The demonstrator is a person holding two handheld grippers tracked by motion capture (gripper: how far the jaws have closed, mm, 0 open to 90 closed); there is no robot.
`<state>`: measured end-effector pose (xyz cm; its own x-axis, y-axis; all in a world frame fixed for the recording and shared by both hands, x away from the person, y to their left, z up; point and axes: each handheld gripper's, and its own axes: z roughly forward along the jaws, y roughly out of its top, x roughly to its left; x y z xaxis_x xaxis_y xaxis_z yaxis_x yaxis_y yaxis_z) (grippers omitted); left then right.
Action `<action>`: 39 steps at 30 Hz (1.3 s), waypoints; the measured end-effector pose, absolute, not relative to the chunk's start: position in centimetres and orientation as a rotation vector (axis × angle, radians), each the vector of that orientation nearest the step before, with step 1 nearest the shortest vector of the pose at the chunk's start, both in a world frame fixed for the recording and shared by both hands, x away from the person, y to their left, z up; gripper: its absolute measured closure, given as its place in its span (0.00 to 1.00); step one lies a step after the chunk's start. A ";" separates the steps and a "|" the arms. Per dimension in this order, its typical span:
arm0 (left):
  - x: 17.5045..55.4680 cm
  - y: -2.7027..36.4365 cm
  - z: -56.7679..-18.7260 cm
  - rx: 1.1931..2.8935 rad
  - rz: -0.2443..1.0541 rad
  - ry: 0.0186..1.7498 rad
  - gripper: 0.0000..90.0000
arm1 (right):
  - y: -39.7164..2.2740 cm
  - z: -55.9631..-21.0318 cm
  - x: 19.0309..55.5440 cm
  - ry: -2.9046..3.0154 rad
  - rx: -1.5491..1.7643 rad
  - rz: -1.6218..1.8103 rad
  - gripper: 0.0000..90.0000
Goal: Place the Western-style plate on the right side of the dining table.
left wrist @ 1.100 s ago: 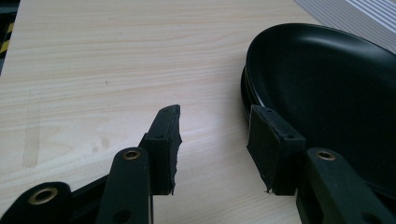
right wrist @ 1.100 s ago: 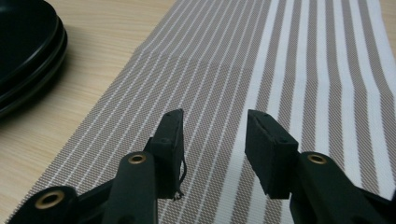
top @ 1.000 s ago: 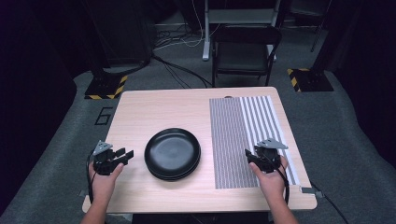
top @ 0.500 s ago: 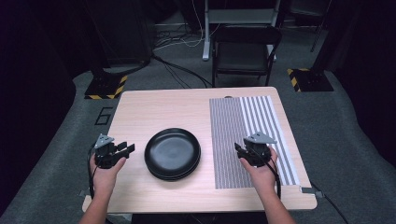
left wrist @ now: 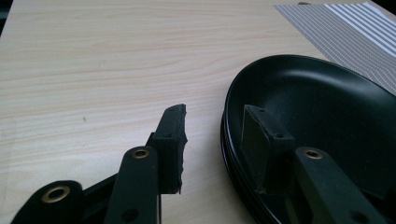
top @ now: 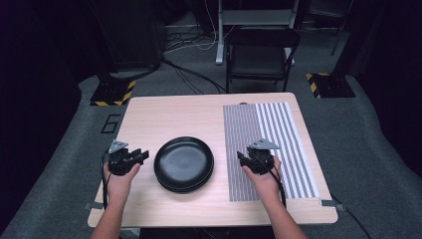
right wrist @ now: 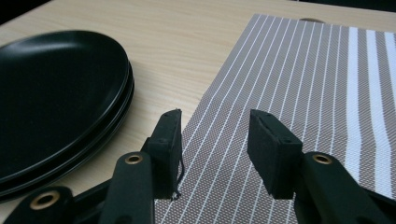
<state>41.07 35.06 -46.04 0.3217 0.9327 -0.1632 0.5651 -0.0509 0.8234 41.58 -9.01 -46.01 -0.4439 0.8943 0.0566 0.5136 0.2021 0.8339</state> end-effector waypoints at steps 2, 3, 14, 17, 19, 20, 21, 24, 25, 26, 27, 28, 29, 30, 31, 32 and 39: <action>41.0 35.1 -46.4 1.732 0.536 1.357 0.67 | -8.6 -46.3 41.7 2.048 1.305 1.145 0.60; 41.0 35.1 -46.4 1.732 0.536 1.357 0.67 | -8.6 -46.3 41.7 2.048 1.305 1.145 0.60; 40.7 35.0 -47.6 1.736 0.492 1.361 0.71 | -7.0 -46.9 42.2 2.066 1.336 1.181 0.61; 40.6 34.8 -47.8 1.746 0.466 1.350 0.74 | -6.6 -47.0 42.3 2.074 1.339 1.187 0.63; 40.6 34.7 -47.9 1.755 0.454 1.342 0.74 | -6.3 -47.1 42.4 2.072 1.339 1.192 0.64; 40.6 34.6 -48.0 1.747 0.446 1.337 0.74 | -6.0 -47.2 42.4 2.080 1.342 1.200 0.64; 40.6 34.5 -48.0 1.753 0.425 1.332 0.74 | -6.0 -47.2 42.4 2.080 1.342 1.200 0.64; 40.7 34.3 -48.0 1.739 0.395 1.330 0.76 | -5.5 -47.3 42.5 2.089 1.358 1.215 0.65; 40.7 34.3 -48.1 1.737 0.386 1.331 0.76 | -5.5 -47.3 42.5 2.089 1.358 1.215 0.65; 40.8 34.3 -48.2 1.723 0.374 1.345 0.77 | -5.2 -47.4 42.6 2.093 1.368 1.224 0.66; 40.8 34.3 -48.2 1.723 0.374 1.345 0.77 | -5.0 -47.4 42.6 2.093 1.374 1.227 0.66; 41.0 34.5 -48.4 1.705 0.333 1.368 0.79 | -4.9 -47.5 42.6 2.097 1.376 1.229 0.68; 41.0 34.5 -48.4 1.705 0.333 1.368 0.80 | -4.7 -47.6 42.7 2.101 1.382 1.225 0.69; 41.1 34.7 -48.6 1.682 0.300 1.388 0.81 | -4.6 -47.6 42.7 2.106 1.383 1.219 0.69; 41.1 34.7 -48.6 1.682 0.300 1.388 0.82 | -4.6 -47.6 42.7 2.106 1.383 1.219 0.69; 41.1 34.7 -48.6 1.674 0.287 1.395 0.82 | -4.6 -47.7 42.7 2.111 1.385 1.217 0.70; 41.4 34.6 -49.0 1.662 0.241 1.421 0.86 | -4.4 -48.0 42.9 2.113 1.418 1.232 0.72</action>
